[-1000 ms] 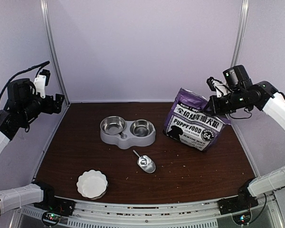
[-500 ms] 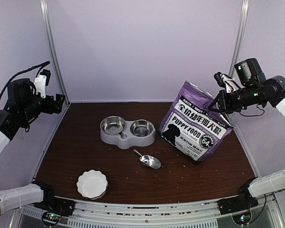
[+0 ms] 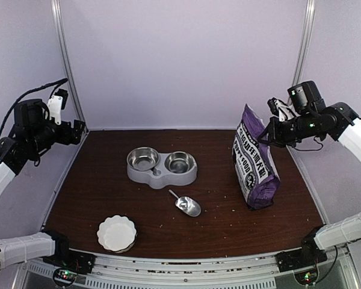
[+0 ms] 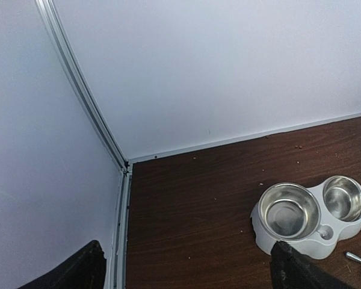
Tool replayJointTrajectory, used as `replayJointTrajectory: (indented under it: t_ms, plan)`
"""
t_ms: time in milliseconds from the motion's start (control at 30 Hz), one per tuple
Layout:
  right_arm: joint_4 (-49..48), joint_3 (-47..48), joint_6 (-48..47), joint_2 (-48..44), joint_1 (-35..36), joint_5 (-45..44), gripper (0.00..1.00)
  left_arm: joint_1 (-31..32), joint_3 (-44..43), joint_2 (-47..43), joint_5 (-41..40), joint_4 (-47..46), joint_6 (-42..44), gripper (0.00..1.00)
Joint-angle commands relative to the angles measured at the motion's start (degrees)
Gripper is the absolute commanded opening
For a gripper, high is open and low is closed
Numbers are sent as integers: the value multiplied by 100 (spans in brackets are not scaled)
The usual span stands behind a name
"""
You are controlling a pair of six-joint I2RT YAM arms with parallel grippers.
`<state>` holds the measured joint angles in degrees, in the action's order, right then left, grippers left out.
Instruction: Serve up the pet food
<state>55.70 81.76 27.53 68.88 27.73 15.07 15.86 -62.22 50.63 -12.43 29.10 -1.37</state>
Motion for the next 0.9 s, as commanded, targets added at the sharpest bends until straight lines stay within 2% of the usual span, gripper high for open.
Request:
replayJointTrajectory:
  t_ms: [0,167,367,700,800,867]
  plan:
    - [-628,22,12,164,-13,-607,7,14,1,31,77,-203,-40,98]
    - [-501,-25,-430,344,-8,-1089,33,13,4,53,77,-196,-50,98]
    - [-221,-1,-646,430,-7,-1366,42,11,-9,119,90,-186,-57,98]
    - [504,269,-877,160,-4,-1786,42,14,-3,167,108,-178,-79,98]
    - [659,280,-915,105,-1,-1833,30,13,-19,173,117,-177,-83,98]
    - [683,276,-925,76,-3,-1723,14,14,-15,168,119,-177,-83,98]
